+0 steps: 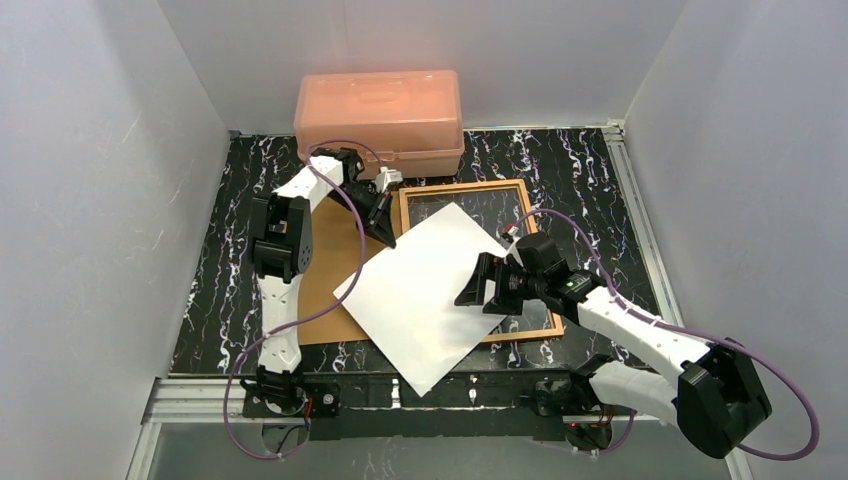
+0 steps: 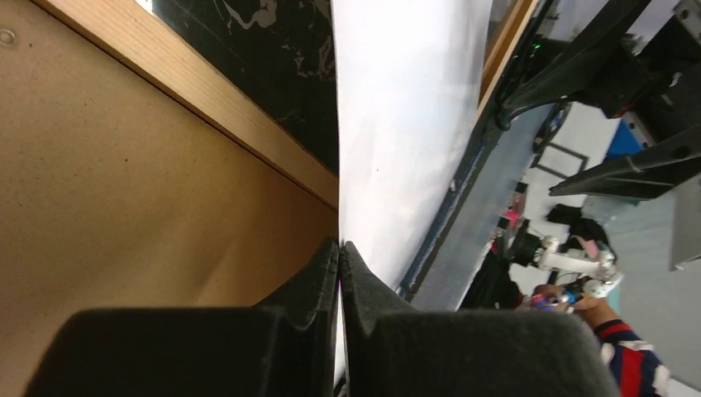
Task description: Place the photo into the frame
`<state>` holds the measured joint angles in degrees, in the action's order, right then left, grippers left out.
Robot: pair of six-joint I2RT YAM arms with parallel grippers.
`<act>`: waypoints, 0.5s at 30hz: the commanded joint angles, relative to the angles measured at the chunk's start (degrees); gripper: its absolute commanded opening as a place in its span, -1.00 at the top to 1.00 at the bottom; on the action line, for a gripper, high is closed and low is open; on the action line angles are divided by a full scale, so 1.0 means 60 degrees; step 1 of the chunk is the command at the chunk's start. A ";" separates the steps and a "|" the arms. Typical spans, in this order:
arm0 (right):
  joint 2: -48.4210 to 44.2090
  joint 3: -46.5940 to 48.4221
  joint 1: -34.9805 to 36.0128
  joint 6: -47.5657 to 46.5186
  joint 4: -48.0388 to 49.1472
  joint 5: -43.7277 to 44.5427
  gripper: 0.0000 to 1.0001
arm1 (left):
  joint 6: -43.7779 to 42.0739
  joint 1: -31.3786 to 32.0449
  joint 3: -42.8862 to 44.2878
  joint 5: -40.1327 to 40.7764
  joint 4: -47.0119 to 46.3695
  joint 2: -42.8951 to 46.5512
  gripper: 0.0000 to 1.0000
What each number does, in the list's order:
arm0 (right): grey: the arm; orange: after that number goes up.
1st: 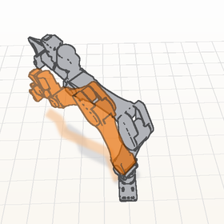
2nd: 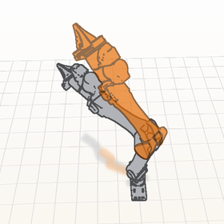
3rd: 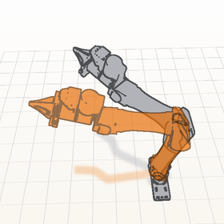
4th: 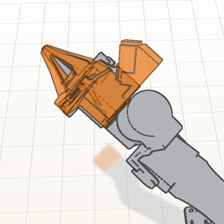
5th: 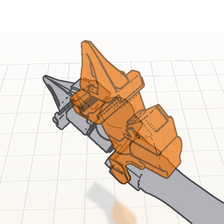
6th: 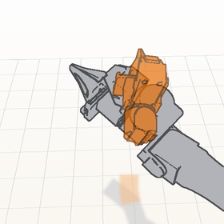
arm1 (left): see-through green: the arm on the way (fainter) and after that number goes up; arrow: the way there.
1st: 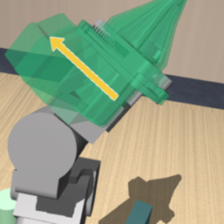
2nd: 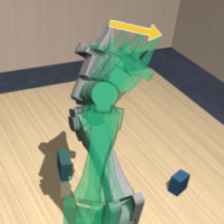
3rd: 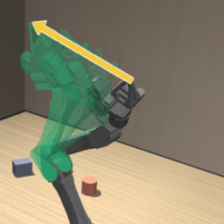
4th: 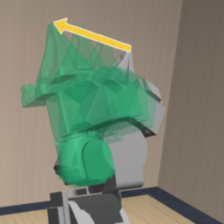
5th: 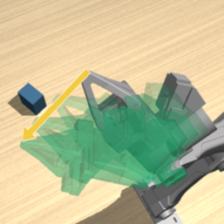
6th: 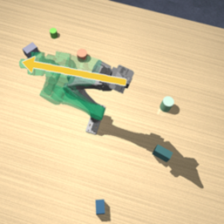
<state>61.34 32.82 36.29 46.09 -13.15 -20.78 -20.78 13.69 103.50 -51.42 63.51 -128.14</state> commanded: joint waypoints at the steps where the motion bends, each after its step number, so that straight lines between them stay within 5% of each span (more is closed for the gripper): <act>1: -0.0362 -0.0008 -0.0112 -0.0166 -0.0057 -0.0075 -0.96 | 0.0950 -0.0304 -0.0347 -0.1071 0.0129 0.0824 1.00; 8: -0.0769 0.0079 -0.0254 -0.0196 -0.0650 0.0019 -0.97 | 0.3382 -0.1095 -0.2774 -0.0671 -0.2680 0.2691 1.00; 15: -0.1167 -0.0182 -0.0359 0.0039 -0.0816 -0.0032 -0.97 | 0.4319 -0.1622 -0.4310 0.0237 -0.3616 0.3696 1.00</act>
<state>56.38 32.82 34.57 45.95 -17.26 -20.75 0.21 4.64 81.58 -52.40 46.19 -109.73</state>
